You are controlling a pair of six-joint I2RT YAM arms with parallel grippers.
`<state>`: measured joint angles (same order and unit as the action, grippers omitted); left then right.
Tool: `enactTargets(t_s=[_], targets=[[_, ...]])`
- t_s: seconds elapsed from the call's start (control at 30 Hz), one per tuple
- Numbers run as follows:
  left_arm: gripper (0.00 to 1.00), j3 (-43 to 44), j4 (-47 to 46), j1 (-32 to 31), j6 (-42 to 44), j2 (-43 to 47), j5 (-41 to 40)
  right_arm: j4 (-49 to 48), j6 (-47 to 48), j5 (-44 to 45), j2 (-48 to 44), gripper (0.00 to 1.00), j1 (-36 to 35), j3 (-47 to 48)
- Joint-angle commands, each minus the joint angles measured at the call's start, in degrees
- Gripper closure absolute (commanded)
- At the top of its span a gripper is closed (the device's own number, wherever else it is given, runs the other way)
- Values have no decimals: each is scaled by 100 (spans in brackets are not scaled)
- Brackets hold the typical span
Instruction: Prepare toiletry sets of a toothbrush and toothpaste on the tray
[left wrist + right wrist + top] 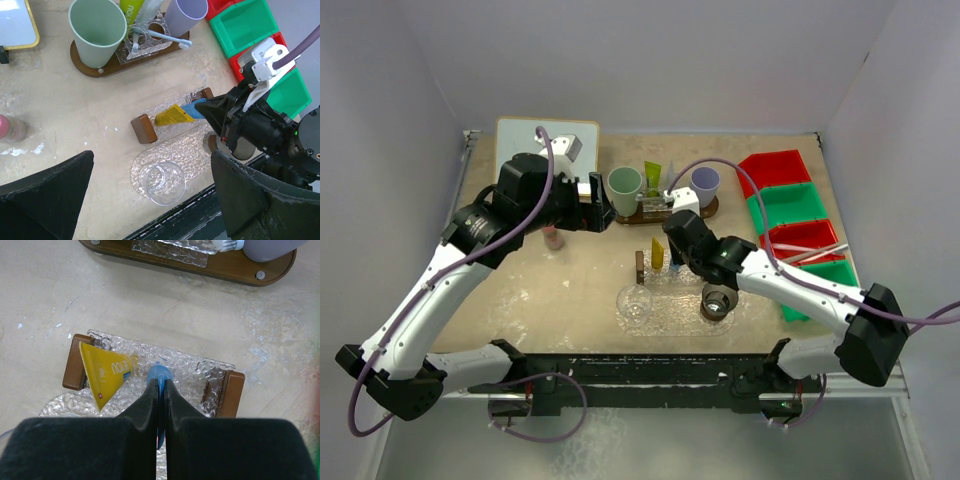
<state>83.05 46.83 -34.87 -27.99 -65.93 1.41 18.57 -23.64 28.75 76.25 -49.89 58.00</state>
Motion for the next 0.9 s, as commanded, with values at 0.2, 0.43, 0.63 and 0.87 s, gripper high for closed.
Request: enactTargets(t_s=[0.2, 0.43, 0.63, 0.87], targets=[[5, 164, -195, 48, -36, -5, -53, -63, -127, 297, -150, 73, -33, -110], [7, 98, -297, 83, -17, -34, -14, 978, -200, 234, -981, 38, -30, 384], [7, 115, -356, 159, 96, -37, -109, 1486, 154, 1319, -1960, 30, 69, 435], [7, 298, -368, 450, 285, -250, -137, 1857, -1102, 1578, -1713, 33, 1973, 659]])
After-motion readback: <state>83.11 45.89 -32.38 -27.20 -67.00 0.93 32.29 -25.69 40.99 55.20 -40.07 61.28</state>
